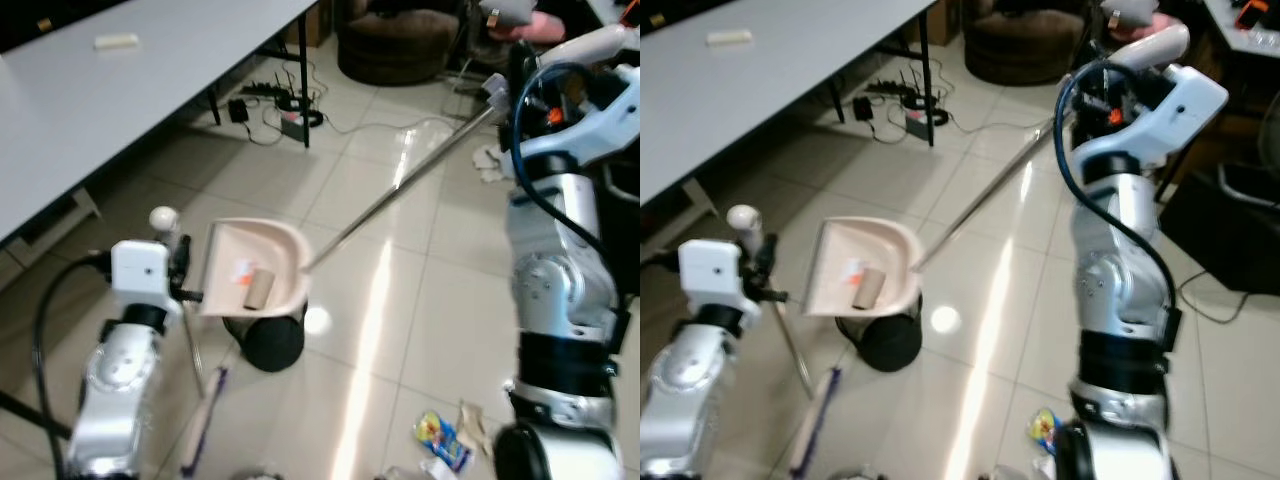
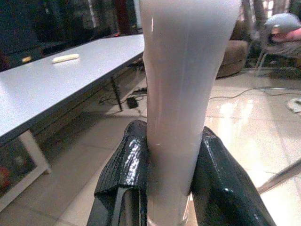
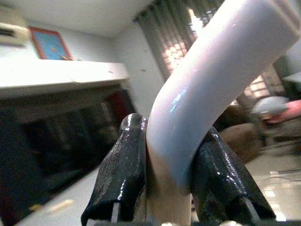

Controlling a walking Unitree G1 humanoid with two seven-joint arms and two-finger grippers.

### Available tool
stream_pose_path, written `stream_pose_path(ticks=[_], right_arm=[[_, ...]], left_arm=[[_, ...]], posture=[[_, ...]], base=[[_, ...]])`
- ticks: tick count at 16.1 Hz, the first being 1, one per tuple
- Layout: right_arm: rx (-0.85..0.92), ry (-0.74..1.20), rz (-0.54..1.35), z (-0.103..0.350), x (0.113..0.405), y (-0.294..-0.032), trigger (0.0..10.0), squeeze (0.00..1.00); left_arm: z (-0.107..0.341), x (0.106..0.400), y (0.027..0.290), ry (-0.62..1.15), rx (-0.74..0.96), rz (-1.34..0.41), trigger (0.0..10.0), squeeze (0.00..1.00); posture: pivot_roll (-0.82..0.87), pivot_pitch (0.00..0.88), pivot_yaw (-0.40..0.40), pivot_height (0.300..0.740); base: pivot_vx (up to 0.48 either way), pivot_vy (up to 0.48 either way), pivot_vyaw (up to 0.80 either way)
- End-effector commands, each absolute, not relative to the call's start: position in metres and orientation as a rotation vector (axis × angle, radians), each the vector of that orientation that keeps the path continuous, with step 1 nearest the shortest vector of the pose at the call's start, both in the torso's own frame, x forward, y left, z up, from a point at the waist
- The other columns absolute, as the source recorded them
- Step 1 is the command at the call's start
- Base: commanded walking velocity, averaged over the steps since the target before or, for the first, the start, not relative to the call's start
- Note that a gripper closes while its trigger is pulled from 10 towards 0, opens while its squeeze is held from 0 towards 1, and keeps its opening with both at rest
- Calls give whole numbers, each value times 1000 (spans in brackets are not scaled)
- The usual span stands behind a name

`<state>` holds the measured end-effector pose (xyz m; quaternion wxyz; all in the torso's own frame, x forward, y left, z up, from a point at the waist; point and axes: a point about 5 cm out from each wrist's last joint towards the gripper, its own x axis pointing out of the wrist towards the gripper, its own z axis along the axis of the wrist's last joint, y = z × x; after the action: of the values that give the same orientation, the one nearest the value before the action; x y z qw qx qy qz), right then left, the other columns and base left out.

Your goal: Sweep floor

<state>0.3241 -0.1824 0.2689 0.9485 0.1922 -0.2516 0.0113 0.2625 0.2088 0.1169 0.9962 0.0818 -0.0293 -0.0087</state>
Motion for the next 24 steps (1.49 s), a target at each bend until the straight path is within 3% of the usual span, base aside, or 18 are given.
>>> stream_pose_path(ticks=[1,3,18,24], right_arm=[[364,-556,39,281,322,-179,10000,0],[391,-553,39,280,322,-178,10000,0],[452,-569,15,278,321,-186,10000,0],[465,-569,10,278,321,-187,10000,0]], left_arm=[[127,263,212,-102,174,-8,10000,0],[127,263,212,-102,173,-9,10000,0],[127,264,208,-99,164,-23,10000,0],[125,264,209,-88,154,-17,10000,0]], posture=[[40,54,18,740],[40,58,21,740],[41,68,24,740],[42,70,22,740]], base=[[368,0,669],[368,0,800],[338,0,0],[0,0,0]])
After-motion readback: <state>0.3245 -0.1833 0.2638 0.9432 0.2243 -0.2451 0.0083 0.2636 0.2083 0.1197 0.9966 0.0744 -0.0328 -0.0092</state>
